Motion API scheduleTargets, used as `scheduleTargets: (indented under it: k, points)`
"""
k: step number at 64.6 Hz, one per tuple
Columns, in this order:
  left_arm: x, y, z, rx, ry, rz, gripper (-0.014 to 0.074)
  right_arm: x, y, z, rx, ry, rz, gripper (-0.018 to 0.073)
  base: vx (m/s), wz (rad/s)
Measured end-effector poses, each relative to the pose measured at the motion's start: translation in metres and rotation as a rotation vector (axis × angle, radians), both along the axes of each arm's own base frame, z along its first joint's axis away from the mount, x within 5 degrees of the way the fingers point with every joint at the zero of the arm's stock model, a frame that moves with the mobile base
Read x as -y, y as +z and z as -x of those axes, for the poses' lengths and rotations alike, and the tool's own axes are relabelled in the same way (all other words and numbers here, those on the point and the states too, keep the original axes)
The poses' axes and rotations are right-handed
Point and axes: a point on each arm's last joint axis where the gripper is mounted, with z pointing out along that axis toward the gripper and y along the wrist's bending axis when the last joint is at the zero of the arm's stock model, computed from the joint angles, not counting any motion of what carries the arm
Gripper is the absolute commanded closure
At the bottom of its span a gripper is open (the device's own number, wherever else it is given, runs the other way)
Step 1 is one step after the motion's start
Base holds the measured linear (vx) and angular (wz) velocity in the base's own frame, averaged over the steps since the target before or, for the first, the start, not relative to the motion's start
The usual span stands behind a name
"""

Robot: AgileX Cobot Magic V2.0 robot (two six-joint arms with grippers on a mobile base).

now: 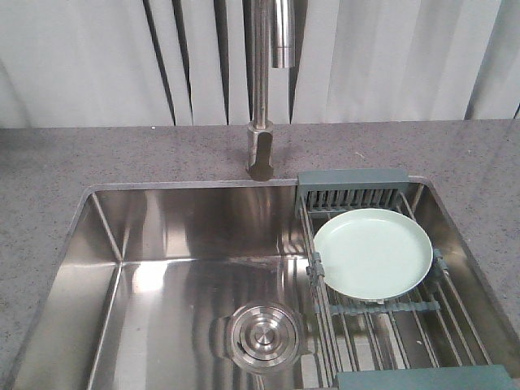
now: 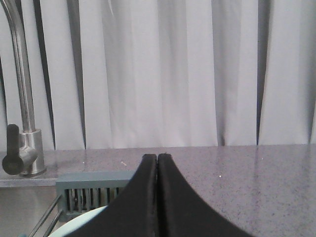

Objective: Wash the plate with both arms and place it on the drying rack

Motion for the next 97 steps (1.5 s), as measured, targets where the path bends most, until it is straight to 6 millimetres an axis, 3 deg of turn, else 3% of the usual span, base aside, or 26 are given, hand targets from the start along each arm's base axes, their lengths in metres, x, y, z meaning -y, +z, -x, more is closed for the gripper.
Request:
scheduleTargets:
  k: [24, 97]
  points:
    - [0.0000, 0.0000, 0.0000, 0.000, 0.000, 0.000, 0.0602, -0.0015, 0.0009, 0.0002, 0.010, -0.008, 0.127, 0.0564, 0.00, 0.00]
    - [0.0000, 0.0000, 0.0000, 0.000, 0.000, 0.000, 0.0602, -0.0014, 0.0005, 0.0001, 0.005, -0.008, 0.120, 0.0564, 0.00, 0.00]
